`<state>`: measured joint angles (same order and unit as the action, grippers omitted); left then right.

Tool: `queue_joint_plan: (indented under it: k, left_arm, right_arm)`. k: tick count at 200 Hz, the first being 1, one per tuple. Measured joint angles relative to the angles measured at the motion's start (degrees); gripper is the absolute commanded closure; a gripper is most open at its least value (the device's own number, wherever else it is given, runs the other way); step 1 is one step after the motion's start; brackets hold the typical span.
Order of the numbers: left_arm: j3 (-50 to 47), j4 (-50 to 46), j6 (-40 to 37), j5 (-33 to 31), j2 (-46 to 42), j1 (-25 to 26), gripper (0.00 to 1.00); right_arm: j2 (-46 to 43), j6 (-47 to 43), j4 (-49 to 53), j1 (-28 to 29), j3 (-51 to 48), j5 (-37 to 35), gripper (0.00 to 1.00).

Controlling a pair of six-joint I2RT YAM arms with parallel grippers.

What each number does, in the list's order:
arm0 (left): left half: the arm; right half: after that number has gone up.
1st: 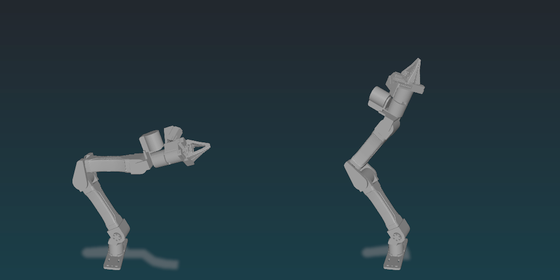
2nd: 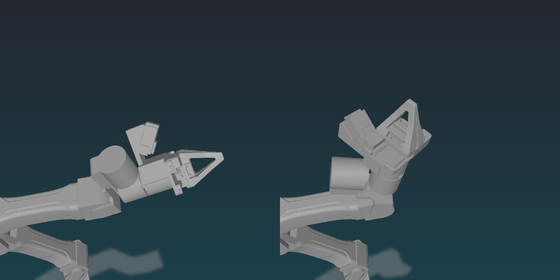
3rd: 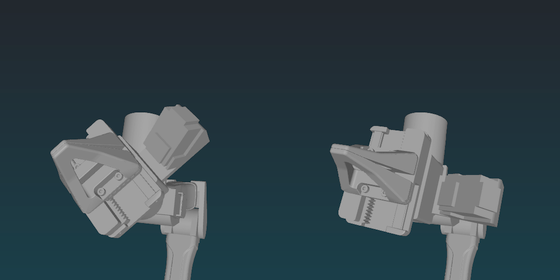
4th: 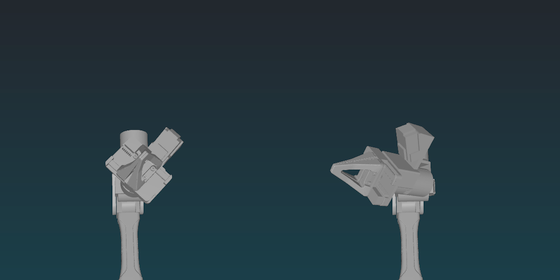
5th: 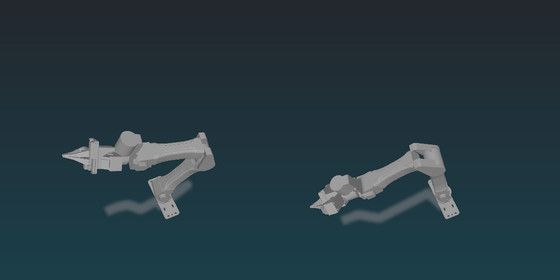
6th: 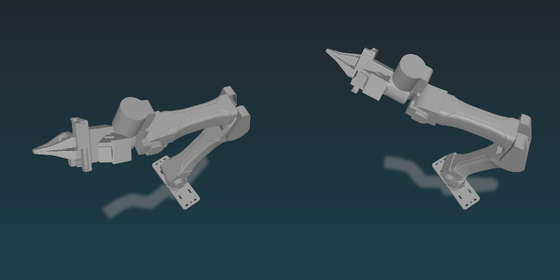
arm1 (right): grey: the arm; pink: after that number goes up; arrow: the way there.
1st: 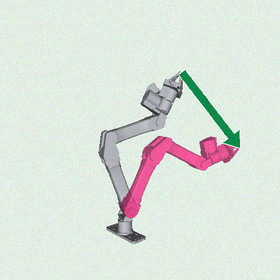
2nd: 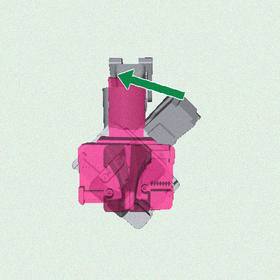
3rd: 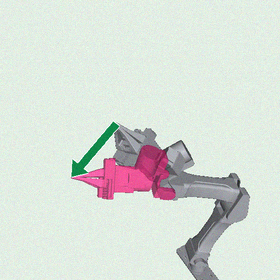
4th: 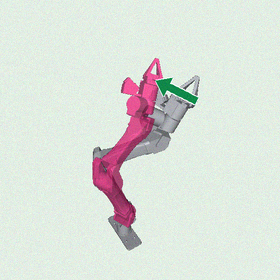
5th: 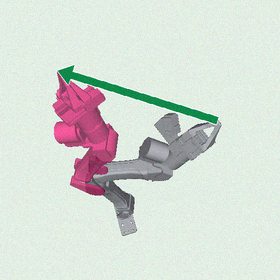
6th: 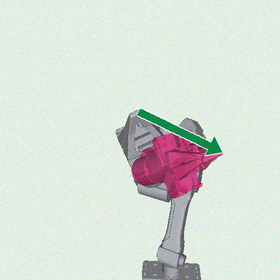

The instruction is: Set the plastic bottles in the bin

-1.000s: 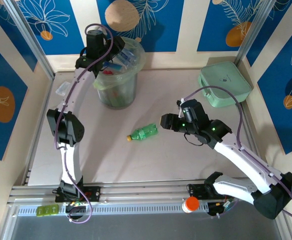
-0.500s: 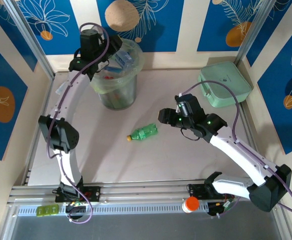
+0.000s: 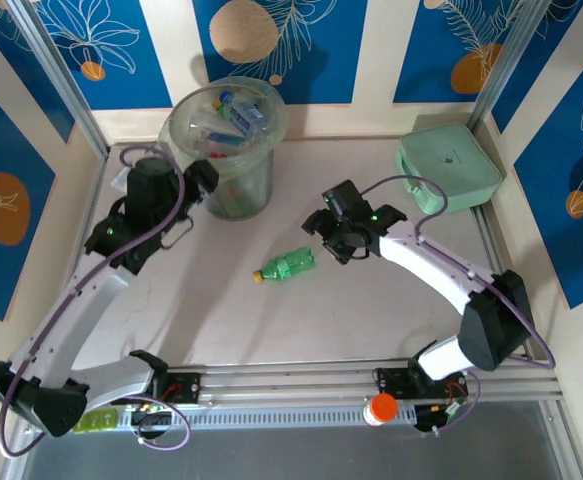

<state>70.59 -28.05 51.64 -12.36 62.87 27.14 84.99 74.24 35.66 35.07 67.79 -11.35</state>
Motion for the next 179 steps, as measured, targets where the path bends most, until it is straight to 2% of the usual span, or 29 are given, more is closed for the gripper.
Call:
queue_joint_plan:
  k: [20, 47, 84, 119, 132, 179]
  left_arm:
    - [-7.37, -3.04, -0.07, -0.42, -3.3, 0.85, 0.44]
    - [-12.7, -6.34, -0.79, -1.2, -7.34, 1.18, 0.43]
    - [-13.53, -10.49, -1.18, -5.35, -13.97, 1.62, 0.41]
    - [-12.68, -13.0, -2.01, -8.81, -15.06, 3.17, 0.39]
    - [-12.68, -13.6, -2.05, -8.94, -15.08, 3.69, 0.39]
    - [-12.68, -14.27, -2.47, -8.74, -15.26, 4.33, 0.36]
  right_arm:
    - [4.13, 3.39, -0.15, 0.0, 2.6, 0.68, 0.11]
    - [9.57, 7.32, -0.07, 0.11, 5.7, 1.66, 0.12]
    - [14.62, 13.33, 0.44, 1.42, 6.14, 2.62, 0.13]
    - [19.21, 15.89, -0.31, 3.1, 6.14, 4.79, 0.14]
    - [21.05, 16.28, -0.7, 3.32, 6.14, 5.68, 0.18]
    - [22.93, 15.08, -5.03, 2.97, 4.55, 6.88, 0.43]
